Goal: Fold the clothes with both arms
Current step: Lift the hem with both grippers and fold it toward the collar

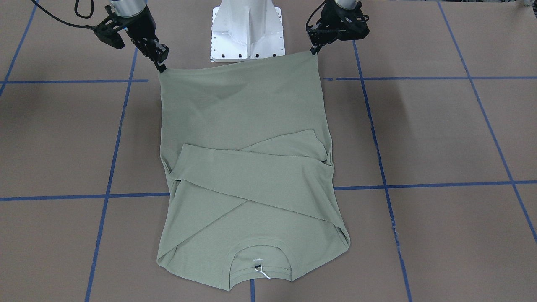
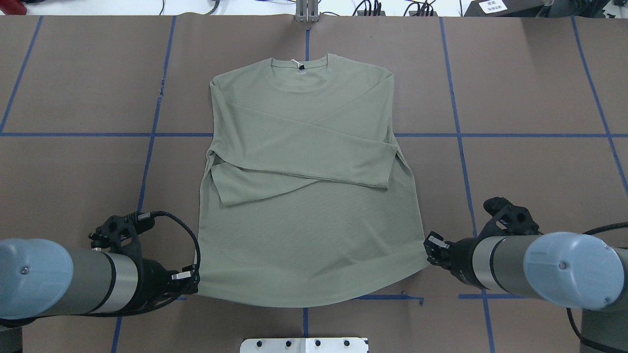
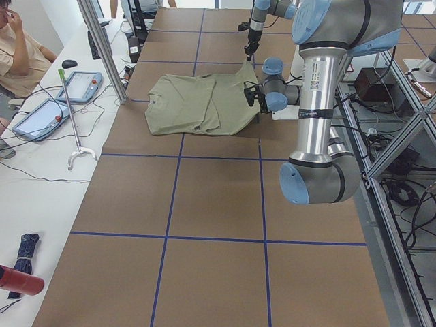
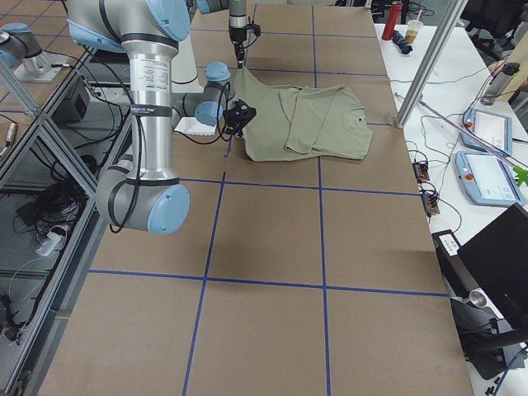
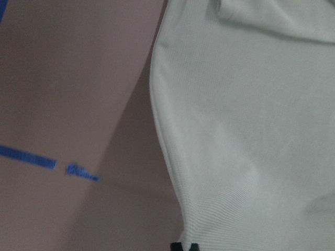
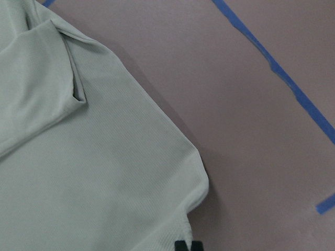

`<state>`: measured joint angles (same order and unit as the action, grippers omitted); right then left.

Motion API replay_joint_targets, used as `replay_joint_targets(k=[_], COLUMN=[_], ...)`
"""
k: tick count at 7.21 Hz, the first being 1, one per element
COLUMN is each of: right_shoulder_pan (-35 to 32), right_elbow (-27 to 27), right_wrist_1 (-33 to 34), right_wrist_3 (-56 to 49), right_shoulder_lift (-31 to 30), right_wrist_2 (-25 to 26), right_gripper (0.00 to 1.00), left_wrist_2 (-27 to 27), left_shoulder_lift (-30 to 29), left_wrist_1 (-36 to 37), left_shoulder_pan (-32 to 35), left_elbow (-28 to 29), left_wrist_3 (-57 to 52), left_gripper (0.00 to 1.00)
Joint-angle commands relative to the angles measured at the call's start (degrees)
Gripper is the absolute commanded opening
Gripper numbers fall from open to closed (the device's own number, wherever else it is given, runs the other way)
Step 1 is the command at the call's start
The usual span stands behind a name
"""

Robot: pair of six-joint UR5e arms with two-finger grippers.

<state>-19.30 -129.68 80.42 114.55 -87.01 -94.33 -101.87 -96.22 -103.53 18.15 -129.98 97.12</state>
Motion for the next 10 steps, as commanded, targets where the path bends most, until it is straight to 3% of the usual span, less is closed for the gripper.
replay_joint_targets(k=[1, 2, 3, 4, 5, 7, 10], right_shoulder_pan=[-9.2, -13.0, -16.4, -19.6, -23.5, -25.6, -26.7], right_elbow=[9.6, 13.9, 17.5, 22.5, 27.3, 41.2, 52.6], right_wrist_1=[6.3, 8.2, 8.0, 7.9, 7.7, 7.1, -2.3], right_wrist_3=[-9.3, -12.7, -15.6, -18.9, -23.0, -26.1, -26.0], right_shoulder_lift=[13.0, 17.2, 19.4, 22.3, 24.8, 33.8, 38.2], right_wrist_2=[-2.5, -3.7, -4.5, -5.3, -6.4, -6.5, -6.3], right_gripper=[0.0, 0.0, 0.0, 0.0, 0.0, 0.0, 0.0], left_wrist_2=[-1.2, -3.0, -5.2, -5.1, -5.2, -4.8, -0.7], left_shoulder_lift=[-7.2, -12.0, -13.3, -13.6, -17.9, -22.9, -24.9], left_wrist_1=[1.1, 1.2, 0.5, 0.1, 0.1, -3.3, -14.0], left_shoulder_pan=[10.7, 16.2, 19.6, 22.8, 26.3, 27.8, 28.5], left_elbow=[7.4, 14.8, 19.4, 20.5, 26.2, 35.3, 45.7], left_wrist_3=[-9.2, -16.1, -21.4, -23.2, -23.7, -23.7, -23.6], left_gripper=[0.0, 0.0, 0.0, 0.0, 0.0, 0.0, 0.0])
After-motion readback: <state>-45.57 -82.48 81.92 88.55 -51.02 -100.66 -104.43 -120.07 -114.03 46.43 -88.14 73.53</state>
